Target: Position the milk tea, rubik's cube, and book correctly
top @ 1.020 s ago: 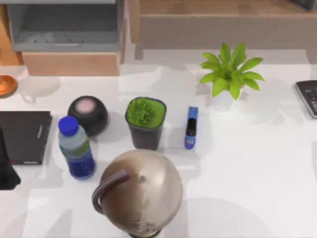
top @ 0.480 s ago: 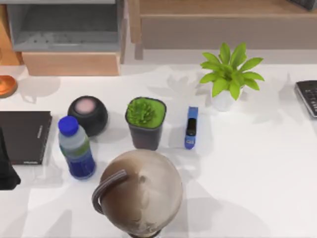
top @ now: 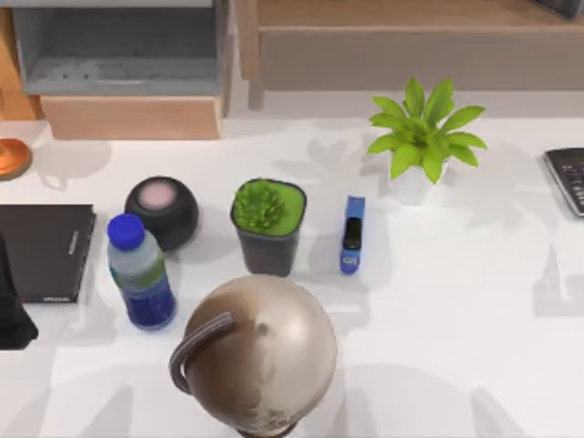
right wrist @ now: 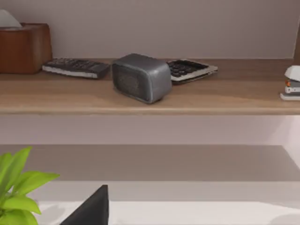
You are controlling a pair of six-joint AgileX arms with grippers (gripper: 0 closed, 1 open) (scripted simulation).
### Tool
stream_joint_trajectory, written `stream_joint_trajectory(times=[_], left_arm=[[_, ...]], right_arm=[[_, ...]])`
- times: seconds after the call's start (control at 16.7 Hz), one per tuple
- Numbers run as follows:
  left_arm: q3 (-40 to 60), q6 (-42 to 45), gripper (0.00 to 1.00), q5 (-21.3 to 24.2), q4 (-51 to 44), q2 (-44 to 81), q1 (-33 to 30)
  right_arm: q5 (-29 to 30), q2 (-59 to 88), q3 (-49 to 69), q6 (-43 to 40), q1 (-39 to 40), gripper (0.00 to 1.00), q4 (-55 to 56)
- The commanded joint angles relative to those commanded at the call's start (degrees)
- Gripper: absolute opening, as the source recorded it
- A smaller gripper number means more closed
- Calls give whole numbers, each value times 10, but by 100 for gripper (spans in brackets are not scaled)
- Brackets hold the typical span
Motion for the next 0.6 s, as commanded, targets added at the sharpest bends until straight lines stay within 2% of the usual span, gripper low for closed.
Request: stream_joint_trajectory(times=[0.24, 0.6], left_arm=[[0, 0, 100, 0, 0, 0, 0], [0, 0, 100, 0, 0, 0, 0]], right_arm=[[11, -107, -103, -1, 14, 100, -1], [12, -124, -120, -1, 16, 100, -1]])
